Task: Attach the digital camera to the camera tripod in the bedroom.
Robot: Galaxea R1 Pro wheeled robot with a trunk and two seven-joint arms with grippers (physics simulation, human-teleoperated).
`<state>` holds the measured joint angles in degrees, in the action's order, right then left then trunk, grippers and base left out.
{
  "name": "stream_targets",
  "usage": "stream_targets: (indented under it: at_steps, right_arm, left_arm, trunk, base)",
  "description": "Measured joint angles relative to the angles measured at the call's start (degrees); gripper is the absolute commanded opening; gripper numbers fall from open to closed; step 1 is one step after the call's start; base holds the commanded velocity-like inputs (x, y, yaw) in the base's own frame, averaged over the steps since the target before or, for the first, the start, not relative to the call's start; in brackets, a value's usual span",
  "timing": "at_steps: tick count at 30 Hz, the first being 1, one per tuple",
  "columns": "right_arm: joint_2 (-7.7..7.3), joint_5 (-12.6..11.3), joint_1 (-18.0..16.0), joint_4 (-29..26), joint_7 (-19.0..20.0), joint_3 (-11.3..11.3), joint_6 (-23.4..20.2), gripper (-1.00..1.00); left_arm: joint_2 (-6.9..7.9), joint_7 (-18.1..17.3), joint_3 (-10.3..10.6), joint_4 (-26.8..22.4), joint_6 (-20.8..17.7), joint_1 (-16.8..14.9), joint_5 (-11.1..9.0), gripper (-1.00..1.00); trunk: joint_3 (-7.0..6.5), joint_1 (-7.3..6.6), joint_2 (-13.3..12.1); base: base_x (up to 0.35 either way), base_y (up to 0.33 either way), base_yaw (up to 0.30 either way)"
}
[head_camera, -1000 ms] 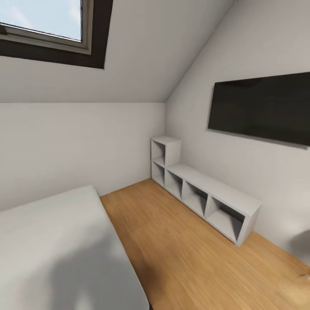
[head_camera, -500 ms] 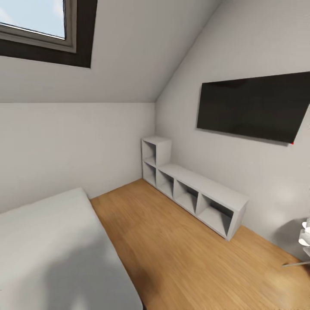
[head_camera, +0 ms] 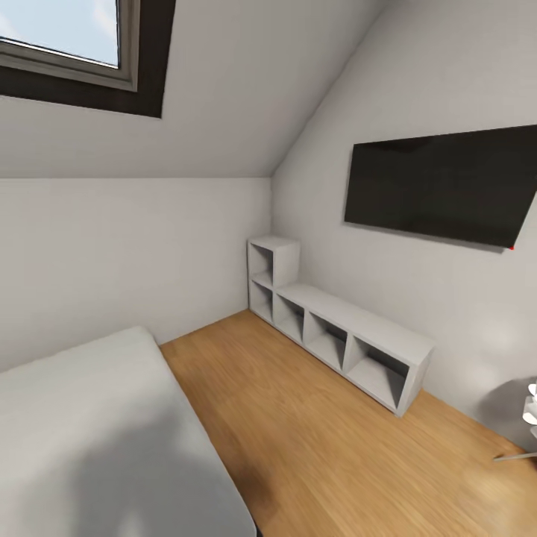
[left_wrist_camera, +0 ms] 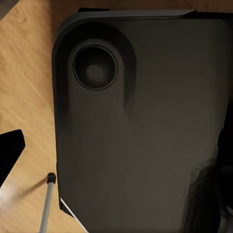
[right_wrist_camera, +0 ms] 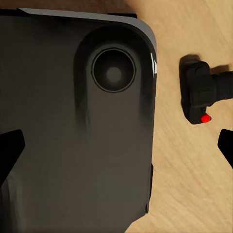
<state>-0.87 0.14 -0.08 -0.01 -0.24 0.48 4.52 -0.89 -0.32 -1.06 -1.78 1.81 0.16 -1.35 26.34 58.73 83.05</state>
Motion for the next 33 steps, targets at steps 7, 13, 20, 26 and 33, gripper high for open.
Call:
stream_targets:
  at_steps: [7, 13, 20, 26, 33]
  right_arm:
    - [-0.03, 0.01, 0.0, 0.0, -0.02, 0.0, 0.01, 1.0]
    - [-0.07, -0.02, 0.0, 0.0, -0.03, 0.0, 0.05, 1.0]
    - [-0.08, -0.03, 0.0, 0.0, -0.01, 0.0, 0.07, 1.0]
    - [-0.06, -0.04, 0.0, 0.0, 0.0, 0.0, 0.09, 1.0]
    - [0.07, 0.01, 0.0, 0.0, 0.0, 0.0, 0.06, 1.0]
  left_arm:
    - [-0.03, 0.0, -0.03, 0.01, 0.02, 0.0, 0.0, 1.0]
    - [-0.06, 0.06, -0.07, 0.01, 0.0, 0.0, 0.0, 1.0]
    - [-0.07, 0.08, -0.06, 0.01, 0.02, 0.0, 0.0, 1.0]
    - [-0.07, 0.08, -0.04, 0.0, 0.02, 0.0, 0.0, 1.0]
    - [-0.07, 0.08, -0.03, -0.01, 0.0, 0.0, 0.0, 1.0]
  trunk:
    - [0.0, 0.0, 0.0]
    - [0.0, 0.0, 0.0]
    - [0.0, 0.0, 0.0]
    - [0.0, 0.0, 0.0]
    - [0.0, 0.0, 0.0]
  base:
    - [0.0, 0.003, 0.0]
    - [0.0, 0.074, 0.0]
    - [0.0, 0.08, 0.0]
    - [0.0, 0.008, -0.014]
    - [0.0, 0.001, -0.181]
